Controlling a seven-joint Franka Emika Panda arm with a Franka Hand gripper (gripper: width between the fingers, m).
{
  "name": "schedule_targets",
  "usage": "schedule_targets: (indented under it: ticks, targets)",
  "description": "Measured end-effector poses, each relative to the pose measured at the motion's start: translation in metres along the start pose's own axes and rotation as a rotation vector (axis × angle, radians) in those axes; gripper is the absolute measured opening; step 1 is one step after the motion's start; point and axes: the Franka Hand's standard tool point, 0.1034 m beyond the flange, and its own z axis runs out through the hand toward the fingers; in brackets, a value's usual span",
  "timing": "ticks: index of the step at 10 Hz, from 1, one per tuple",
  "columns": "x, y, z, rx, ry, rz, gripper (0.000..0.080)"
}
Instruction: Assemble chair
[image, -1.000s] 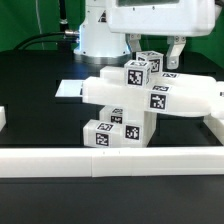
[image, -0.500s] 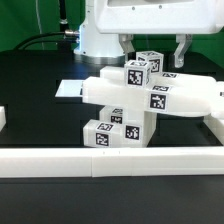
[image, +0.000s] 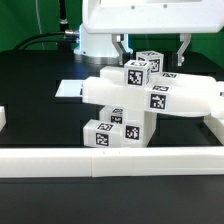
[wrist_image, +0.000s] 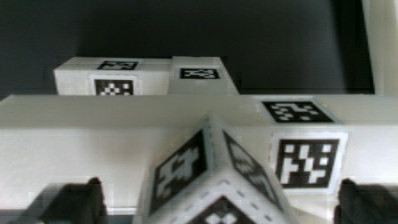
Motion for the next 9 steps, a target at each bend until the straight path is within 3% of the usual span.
schedule_targets:
  ticks: [5,6,7,8,9]
  targets:
    - [0.0,0.0013,0.0005,-0.01,0.005,-0.282,0.0649]
    - [-0.0002,0.0023,0.0008,-0.01,0.004,-0.3,0.0563]
    - [-0.0001,0.0026,0.0008,-0.01,0.004,-0.292,0.0426]
    - [-0.0001,0.0025,0.0008,-0.01,0.004,-0.292,0.0426]
    - [-0.0001,0.0026,0.0008,-0.01,0.004,-0.284,0.0281]
